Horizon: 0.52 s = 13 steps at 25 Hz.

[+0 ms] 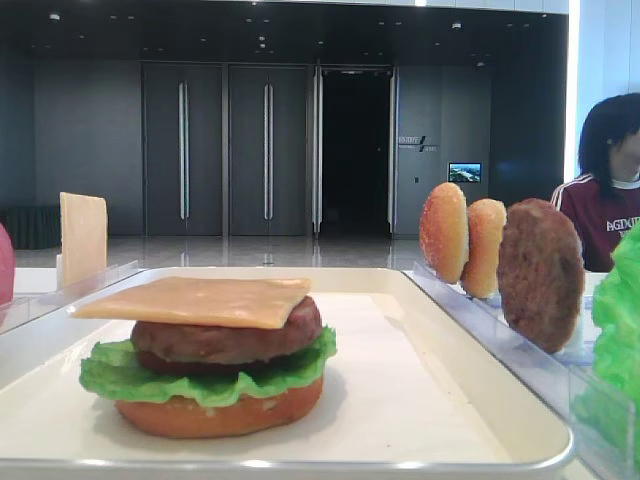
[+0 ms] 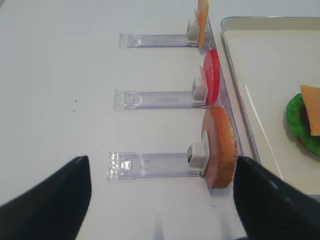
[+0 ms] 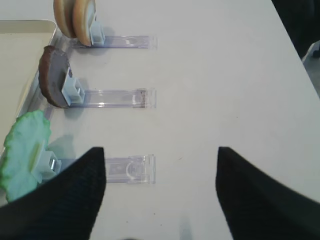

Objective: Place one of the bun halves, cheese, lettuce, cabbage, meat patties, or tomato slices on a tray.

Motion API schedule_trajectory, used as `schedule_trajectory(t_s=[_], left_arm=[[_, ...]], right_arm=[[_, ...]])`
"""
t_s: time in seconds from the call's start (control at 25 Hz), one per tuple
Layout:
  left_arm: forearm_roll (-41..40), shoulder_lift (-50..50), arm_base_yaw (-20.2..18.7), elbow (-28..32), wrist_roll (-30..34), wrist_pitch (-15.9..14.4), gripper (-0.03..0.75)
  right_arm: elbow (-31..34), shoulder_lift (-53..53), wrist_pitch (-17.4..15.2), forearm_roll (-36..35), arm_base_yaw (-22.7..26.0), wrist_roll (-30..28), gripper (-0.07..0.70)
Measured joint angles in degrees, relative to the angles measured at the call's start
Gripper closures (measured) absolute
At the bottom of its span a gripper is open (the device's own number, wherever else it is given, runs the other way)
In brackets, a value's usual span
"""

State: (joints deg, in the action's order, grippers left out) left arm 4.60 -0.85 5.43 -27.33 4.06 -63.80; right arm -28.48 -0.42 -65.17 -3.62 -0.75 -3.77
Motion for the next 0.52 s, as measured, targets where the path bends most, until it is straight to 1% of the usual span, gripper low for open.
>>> schedule_trajectory(t_s=[0.52], left_arm=[[-0.09,0.0,0.0,0.0,0.0,0.0,0.024]], right_arm=[[0.0,0.0,0.0,0.0,0.0,0.0,0.153]])
